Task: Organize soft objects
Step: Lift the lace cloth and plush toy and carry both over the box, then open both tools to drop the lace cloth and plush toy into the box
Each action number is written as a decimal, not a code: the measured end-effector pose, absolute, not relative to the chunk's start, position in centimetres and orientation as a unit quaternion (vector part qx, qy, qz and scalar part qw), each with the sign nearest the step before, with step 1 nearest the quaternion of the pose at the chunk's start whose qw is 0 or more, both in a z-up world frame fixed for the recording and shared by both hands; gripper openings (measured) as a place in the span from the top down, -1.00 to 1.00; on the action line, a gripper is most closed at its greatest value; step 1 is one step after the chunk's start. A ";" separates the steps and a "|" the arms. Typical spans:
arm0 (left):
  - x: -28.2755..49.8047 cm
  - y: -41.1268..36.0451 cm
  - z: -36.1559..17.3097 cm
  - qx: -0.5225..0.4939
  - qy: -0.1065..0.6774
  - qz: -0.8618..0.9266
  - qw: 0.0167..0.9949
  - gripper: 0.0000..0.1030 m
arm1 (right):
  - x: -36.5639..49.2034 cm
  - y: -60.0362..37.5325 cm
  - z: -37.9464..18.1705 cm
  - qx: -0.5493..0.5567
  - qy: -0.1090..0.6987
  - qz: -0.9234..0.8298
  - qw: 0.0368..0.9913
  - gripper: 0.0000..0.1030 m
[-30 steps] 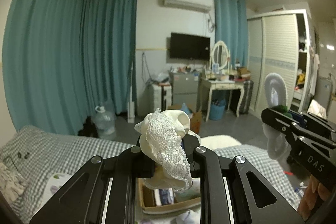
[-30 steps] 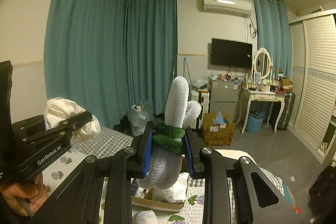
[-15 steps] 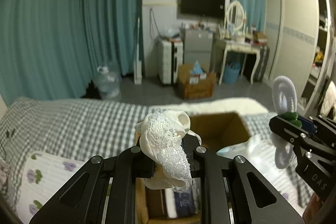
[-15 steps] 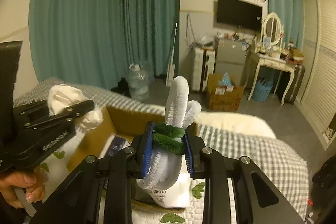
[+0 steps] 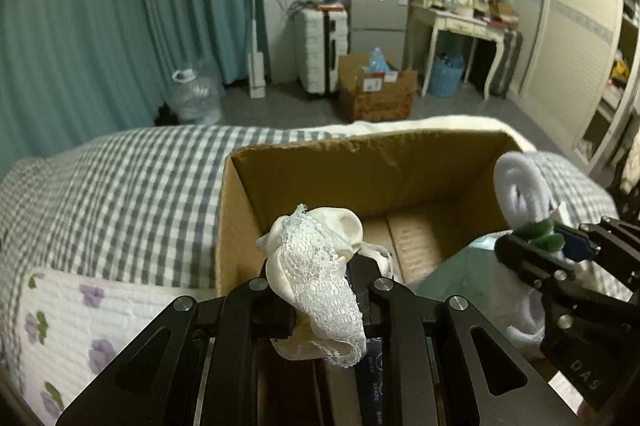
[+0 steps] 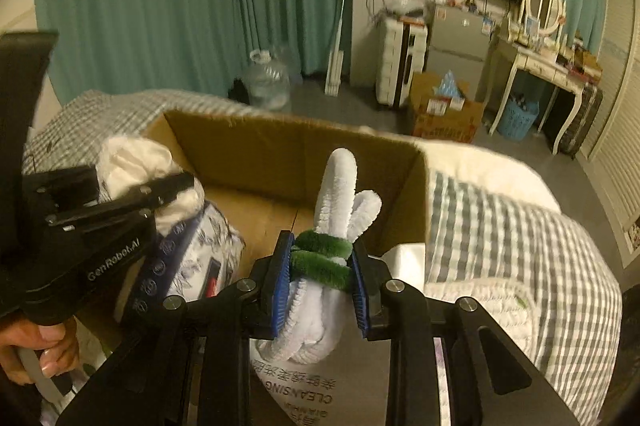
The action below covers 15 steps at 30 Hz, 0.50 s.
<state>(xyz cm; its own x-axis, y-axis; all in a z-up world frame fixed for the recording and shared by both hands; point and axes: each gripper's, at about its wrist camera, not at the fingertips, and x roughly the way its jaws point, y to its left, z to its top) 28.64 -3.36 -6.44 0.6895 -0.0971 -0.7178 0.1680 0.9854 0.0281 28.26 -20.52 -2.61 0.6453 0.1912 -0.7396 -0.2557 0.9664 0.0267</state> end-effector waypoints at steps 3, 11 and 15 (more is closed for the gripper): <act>28.9 -3.3 -6.6 0.048 0.393 -0.072 0.915 0.65 | 29.2 -20.3 -4.5 -0.040 0.442 0.130 0.887 0.48; 29.2 -3.3 -6.6 0.055 0.398 -0.067 0.913 0.51 | 28.8 -19.7 -4.4 -0.047 0.435 0.131 0.889 0.29; 28.5 -3.5 -5.7 0.067 0.382 -0.064 0.919 0.09 | 27.6 -18.9 -3.1 -0.065 0.414 0.129 0.898 -0.02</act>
